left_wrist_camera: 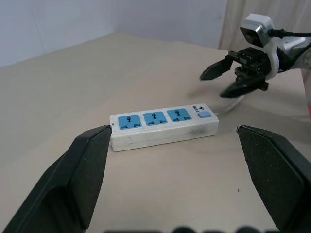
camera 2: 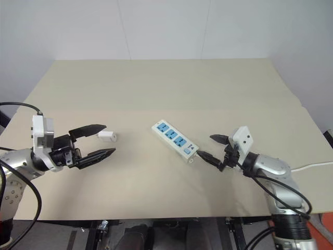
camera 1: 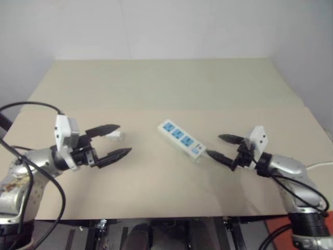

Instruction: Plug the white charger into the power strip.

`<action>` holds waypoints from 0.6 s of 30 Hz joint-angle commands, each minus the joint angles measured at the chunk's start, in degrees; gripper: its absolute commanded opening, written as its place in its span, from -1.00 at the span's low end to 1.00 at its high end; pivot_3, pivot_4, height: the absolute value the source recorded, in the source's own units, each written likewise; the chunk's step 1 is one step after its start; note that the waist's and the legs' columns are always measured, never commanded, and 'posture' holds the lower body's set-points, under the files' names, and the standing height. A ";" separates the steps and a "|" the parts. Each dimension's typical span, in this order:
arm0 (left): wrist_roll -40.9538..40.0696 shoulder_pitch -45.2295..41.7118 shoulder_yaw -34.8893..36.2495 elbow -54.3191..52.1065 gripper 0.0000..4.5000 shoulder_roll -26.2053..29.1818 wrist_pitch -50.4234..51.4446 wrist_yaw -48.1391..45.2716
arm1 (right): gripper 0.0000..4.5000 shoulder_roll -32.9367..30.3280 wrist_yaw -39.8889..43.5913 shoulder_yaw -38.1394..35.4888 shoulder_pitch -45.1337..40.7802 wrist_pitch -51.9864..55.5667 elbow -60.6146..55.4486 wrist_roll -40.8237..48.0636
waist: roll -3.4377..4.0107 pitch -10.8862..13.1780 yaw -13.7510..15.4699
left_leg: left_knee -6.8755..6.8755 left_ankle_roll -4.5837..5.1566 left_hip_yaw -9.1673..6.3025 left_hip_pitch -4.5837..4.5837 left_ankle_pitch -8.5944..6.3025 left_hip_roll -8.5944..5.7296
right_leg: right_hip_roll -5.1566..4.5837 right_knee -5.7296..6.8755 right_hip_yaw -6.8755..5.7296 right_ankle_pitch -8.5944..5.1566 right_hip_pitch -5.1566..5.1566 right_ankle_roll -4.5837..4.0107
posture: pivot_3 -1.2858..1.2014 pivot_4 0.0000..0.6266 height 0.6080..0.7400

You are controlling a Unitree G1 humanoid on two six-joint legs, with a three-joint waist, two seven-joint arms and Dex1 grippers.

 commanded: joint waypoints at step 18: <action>-1.48 0.49 1.59 -1.79 1.00 0.81 0.46 -0.01 | 0.99 11.68 -8.99 8.83 -0.55 -9.18 4.10 -5.69 | 0.01 0.00 0.10 | -0.01 -0.02 0.00 0.05 0.02 -0.07 | 0.02 0.02 0.00 0.01 -0.01 -0.01 | 0.03 -0.52 1.00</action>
